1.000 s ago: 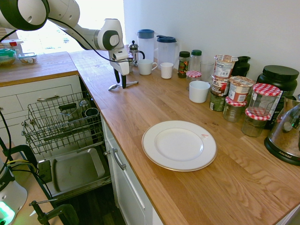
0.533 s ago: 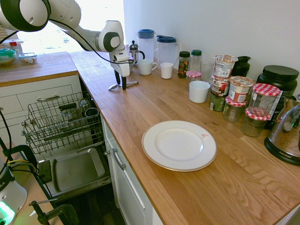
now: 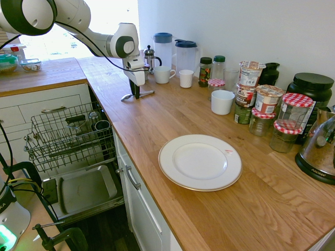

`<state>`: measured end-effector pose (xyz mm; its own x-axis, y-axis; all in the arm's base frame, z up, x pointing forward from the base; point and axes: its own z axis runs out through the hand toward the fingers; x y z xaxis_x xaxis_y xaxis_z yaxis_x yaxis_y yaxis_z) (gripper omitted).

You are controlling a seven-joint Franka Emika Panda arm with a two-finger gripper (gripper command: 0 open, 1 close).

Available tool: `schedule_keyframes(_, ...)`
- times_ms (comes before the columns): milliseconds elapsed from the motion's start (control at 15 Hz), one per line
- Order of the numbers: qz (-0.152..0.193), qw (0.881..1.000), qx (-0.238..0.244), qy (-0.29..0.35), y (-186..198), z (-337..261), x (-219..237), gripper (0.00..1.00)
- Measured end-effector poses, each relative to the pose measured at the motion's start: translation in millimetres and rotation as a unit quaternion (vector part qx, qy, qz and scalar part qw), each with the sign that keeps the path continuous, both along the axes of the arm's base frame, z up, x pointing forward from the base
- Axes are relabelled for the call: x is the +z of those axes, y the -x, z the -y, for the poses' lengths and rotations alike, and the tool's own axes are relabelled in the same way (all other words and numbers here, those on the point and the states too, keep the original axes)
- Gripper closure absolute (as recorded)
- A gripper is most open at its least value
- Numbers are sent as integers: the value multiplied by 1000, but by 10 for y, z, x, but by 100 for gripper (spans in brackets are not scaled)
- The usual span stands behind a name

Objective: Put the spoon in the dishwasher

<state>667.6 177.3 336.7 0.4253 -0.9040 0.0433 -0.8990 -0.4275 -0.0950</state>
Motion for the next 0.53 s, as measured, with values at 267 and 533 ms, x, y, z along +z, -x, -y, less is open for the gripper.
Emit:
schedule_keyframes(267,2,1000,2,-5,-10,6,-5,100)
schedule_keyframes(533,5,1000,9,-11,-13,5,7,100)
